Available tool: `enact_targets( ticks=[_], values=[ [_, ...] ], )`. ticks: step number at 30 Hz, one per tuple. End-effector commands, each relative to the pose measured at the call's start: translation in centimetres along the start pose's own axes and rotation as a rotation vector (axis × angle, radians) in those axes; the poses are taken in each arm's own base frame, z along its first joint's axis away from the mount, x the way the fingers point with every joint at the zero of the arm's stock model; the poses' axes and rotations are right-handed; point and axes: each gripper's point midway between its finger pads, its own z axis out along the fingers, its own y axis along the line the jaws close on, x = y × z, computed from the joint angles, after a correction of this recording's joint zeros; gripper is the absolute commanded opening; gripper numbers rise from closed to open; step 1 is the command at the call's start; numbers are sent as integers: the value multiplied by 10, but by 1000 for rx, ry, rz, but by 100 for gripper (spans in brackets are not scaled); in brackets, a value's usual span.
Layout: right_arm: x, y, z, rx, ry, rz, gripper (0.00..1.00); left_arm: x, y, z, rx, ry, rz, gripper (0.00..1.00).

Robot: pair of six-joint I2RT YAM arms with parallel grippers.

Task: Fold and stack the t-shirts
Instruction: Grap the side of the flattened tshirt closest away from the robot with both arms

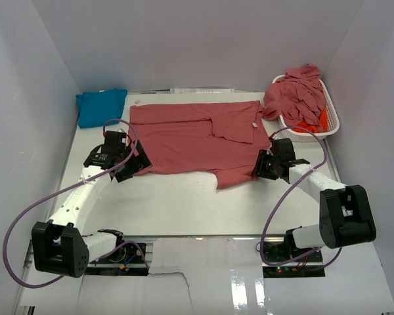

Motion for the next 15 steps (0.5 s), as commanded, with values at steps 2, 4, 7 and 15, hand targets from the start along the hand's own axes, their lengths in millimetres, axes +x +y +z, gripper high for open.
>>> enact_targets(
  ticks=[2,4,7,15],
  values=[
    [-4,-1,-2,0,-15,10,45,-13,-6,-8,14,-41,4,98],
    [-1,0,-1,-6,-7,14,44,-13,-5,-8,13,-41,1,98],
    [4,-1,0,-6,3,20,23,-12,-4,-7,11,-38,0,98],
    [7,15,-3,-47,93,125,8,-12,-3,-7,6,-42,1,98]
  ],
)
